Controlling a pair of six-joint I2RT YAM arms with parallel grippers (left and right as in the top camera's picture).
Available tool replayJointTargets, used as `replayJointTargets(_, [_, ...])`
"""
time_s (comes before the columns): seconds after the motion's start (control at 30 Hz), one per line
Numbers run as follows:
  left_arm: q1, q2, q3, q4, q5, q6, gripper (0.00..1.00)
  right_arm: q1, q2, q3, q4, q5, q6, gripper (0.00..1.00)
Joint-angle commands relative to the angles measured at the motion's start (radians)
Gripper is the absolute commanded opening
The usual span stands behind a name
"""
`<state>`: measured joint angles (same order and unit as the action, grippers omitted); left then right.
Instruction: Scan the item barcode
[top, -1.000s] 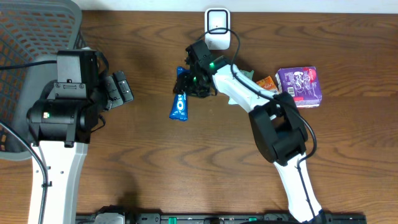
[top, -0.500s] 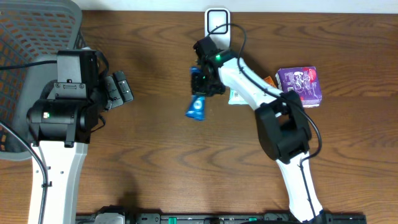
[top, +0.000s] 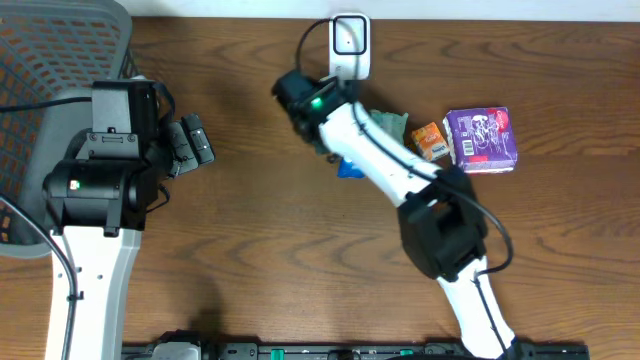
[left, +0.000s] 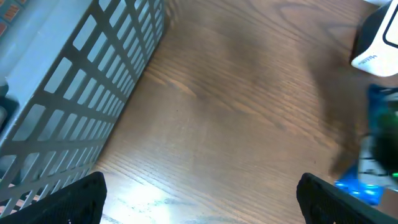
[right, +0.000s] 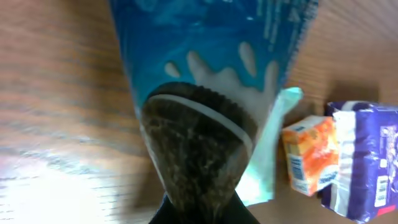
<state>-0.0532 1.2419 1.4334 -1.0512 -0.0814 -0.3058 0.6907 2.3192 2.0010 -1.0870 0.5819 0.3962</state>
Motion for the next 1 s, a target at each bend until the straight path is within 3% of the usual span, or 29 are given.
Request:
replayJointTargets(0.0, [0.003,0.004,0.011,-0.004,-0.009,0.013,0.98,0.069,0.079,0.012,0.012,0.068,-0.014,0.24])
replayJointTargets(0.03, [0.003,0.004,0.011,-0.004,-0.009,0.013,0.98,0.077,0.089,0.012,0.014,0.035,-0.008,0.33])
replayJointTargets(0.23, [0.003,0.004,0.011,-0.004,-0.009,0.013,0.98,0.078,0.058,0.061,-0.014,-0.094,0.032,0.41])
replayJointTargets(0.5, [0.003,0.004,0.011,-0.004,-0.009,0.013,0.98,0.085,0.027,0.171,-0.084,-0.095,-0.222,0.41])
replayJointTargets(0.97, [0.003,0.004,0.011,-0.004,-0.009,0.013,0.98,0.075,0.034,-0.043,0.085,-0.080,-0.229,0.41])
